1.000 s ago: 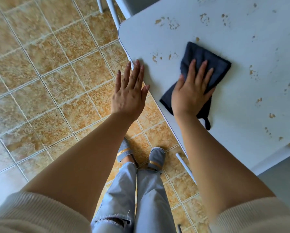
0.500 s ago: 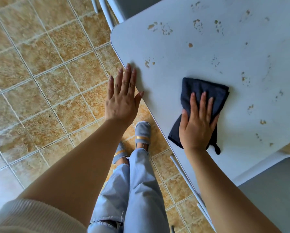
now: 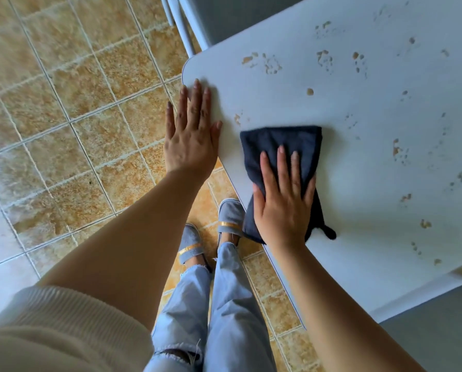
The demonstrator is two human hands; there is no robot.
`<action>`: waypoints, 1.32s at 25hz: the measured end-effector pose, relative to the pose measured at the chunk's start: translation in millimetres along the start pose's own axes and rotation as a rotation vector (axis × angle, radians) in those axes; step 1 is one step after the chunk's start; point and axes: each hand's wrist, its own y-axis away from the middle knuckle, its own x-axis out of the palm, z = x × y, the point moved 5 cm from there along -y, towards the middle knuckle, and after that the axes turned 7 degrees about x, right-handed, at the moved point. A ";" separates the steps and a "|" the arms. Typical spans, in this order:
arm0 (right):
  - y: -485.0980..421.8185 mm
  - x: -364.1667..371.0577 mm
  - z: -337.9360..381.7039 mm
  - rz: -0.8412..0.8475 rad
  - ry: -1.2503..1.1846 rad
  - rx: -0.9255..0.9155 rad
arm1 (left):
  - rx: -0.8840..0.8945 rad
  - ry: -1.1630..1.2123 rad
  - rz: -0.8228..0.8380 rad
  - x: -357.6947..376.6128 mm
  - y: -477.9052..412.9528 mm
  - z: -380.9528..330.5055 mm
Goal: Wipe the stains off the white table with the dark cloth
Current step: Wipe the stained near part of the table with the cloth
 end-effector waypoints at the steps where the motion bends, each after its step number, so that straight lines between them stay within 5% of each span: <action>1: 9.9 -1.7 -10.6 0.006 0.007 -0.003 | -0.007 -0.002 -0.001 0.5 -1.5 0.7; 8: -55.6 -1.6 -3.9 -0.103 -0.018 0.299 | -0.015 0.042 0.023 4.8 -2.2 1.4; 14: -78.0 6.8 58.9 -0.094 -0.056 0.087 | 0.032 0.116 0.042 -0.9 -2.5 6.8; 20: -21.5 -4.2 9.0 0.010 0.024 -0.082 | 0.020 0.130 0.043 -2.7 -2.4 4.5; 27: -103.6 -3.6 15.2 -0.145 -0.060 0.332 | -0.050 0.130 -0.037 -11.8 -10.8 4.7; 33: -54.0 -1.2 25.6 -0.065 -0.022 0.038 | -0.127 0.192 -0.130 -8.2 -54.5 -9.2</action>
